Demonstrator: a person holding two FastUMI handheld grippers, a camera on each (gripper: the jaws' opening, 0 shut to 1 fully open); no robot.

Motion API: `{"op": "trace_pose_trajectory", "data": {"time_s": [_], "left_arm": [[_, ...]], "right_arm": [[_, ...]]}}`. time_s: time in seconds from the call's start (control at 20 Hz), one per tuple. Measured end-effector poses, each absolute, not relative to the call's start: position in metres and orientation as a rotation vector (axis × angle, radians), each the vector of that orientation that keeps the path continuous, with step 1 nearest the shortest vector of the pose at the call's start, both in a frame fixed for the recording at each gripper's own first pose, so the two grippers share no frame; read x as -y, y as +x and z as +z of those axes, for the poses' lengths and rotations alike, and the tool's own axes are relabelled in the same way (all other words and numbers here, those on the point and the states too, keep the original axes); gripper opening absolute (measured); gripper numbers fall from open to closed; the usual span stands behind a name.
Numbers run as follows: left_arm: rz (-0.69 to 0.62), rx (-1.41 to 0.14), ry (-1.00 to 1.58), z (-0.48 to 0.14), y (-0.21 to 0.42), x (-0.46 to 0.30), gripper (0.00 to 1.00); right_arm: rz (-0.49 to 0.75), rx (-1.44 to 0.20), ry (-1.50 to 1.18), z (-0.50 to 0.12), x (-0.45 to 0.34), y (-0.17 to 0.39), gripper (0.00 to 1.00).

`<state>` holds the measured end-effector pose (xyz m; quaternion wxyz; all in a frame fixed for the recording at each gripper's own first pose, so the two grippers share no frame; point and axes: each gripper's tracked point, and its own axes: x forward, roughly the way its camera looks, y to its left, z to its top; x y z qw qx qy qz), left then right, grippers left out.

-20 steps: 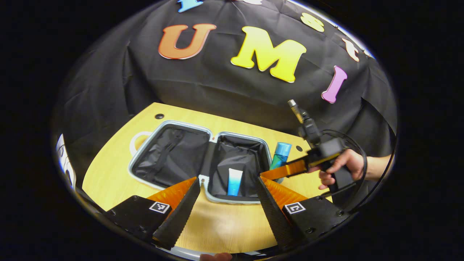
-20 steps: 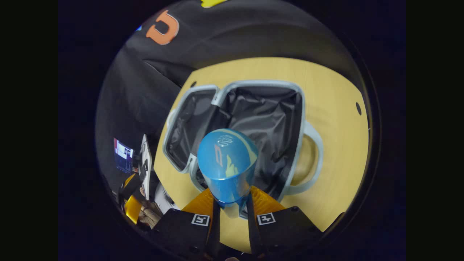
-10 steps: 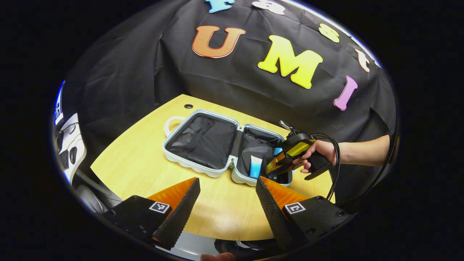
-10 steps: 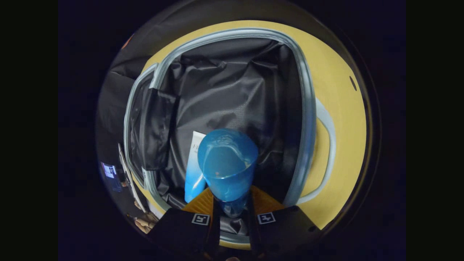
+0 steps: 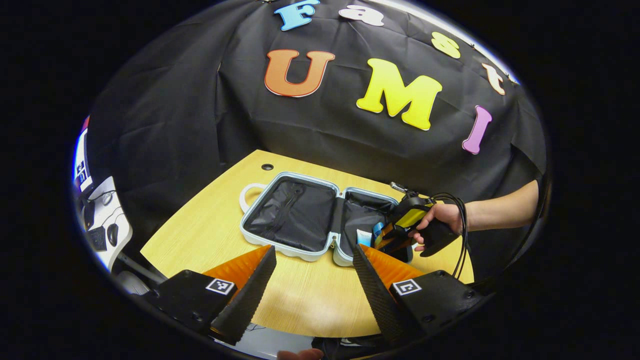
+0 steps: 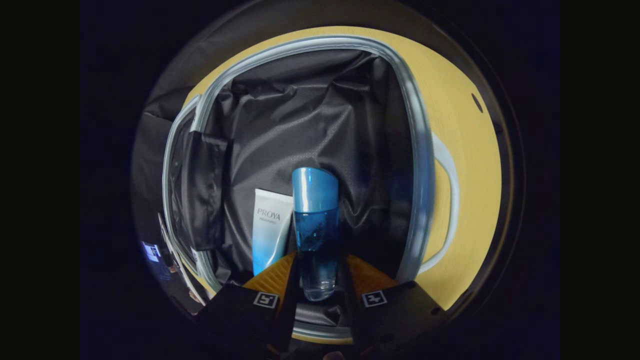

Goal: First open the suitcase, pack the skin care products into it, and then close the suitcase.

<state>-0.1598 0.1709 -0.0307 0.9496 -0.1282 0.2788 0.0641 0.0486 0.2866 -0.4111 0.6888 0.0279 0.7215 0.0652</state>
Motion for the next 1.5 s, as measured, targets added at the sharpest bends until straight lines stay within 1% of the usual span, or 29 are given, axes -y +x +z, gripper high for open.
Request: {"op": "trace_pose_trajectory", "data": {"time_s": [0.1,0.15,0.2,0.25,0.3,0.45,0.5,0.55,0.6,0.7,0.8,0.9,1.05,1.2,1.25,1.3,1.4,1.45,1.5], "left_arm": [[0.140,-0.559,-0.281,-0.030,-0.155,-0.179,0.99],[0.145,-0.553,-0.291,-0.030,-0.153,-0.184,0.99],[0.154,-0.546,-0.292,-0.031,-0.147,-0.193,0.99],[0.161,-0.538,-0.290,-0.030,-0.142,-0.203,0.99],[0.171,-0.535,-0.283,-0.033,-0.135,-0.214,0.99],[0.201,-0.532,-0.285,-0.045,-0.109,-0.257,0.99],[0.212,-0.535,-0.286,-0.052,-0.097,-0.274,0.99],[0.233,-0.545,-0.278,-0.061,-0.085,-0.293,0.99],[0.248,-0.562,-0.277,-0.070,-0.073,-0.311,0.98],[0.241,-0.585,-0.323,-0.093,-0.042,-0.336,0.98],[0.251,-0.660,-0.391,-0.128,-0.017,-0.358,0.98],[0.256,-0.718,-0.469,-0.157,0.006,-0.377,0.98],[0.308,-0.783,-0.525,-0.194,0.025,-0.408,0.98],[0.334,-0.813,-0.547,-0.219,0.043,-0.422,0.97],[0.333,-0.823,-0.561,-0.225,0.047,-0.423,1.00],[0.332,-0.834,-0.573,-0.231,0.051,-0.424,0.96],[0.327,-0.849,-0.598,-0.241,0.056,-0.424,0.93],[0.321,-0.847,-0.620,-0.243,0.061,-0.421,0.97],[0.312,-0.845,-0.647,-0.245,0.066,-0.415,0.82]], "right_arm": [[0.158,-1.593,0.092,-0.401,-0.288,0.048,0.45],[0.170,-1.578,0.106,-0.394,-0.287,0.047,0.47],[0.183,-1.553,0.113,-0.385,-0.283,0.046,0.52],[0.202,-1.520,0.117,-0.375,-0.280,0.044,0.54],[0.240,-1.474,0.137,-0.361,-0.281,0.043,0.54],[0.354,-1.274,0.137,-0.317,-0.270,0.043,0.54],[0.380,-1.202,0.108,-0.303,-0.260,0.042,0.62],[0.407,-1.119,0.077,-0.287,-0.251,0.042,0.60],[0.430,-1.026,0.041,-0.268,-0.239,0.041,0.65],[0.470,-0.860,-0.057,-0.235,-0.213,0.037,0.66],[0.511,-0.748,-0.098,-0.203,-0.198,0.023,0.66],[0.501,-0.693,-0.072,-0.178,-0.182,0.011,0.67],[0.427,-0.693,0.009,-0.164,-0.154,-0.002,0.68],[0.345,-0.704,0.026,-0.166,-0.123,-0.009,0.68],[0.323,-0.713,0.021,-0.170,-0.114,-0.010,0.68],[0.291,-0.730,0.021,-0.175,-0.103,-0.010,0.68],[0.249,-0.748,0.058,-0.176,-0.095,-0.009,0.68],[0.235,-0.750,0.075,-0.174,-0.094,-0.008,0.68],[0.226,-0.750,0.085,-0.174,-0.091,-0.008,0.68]]}}
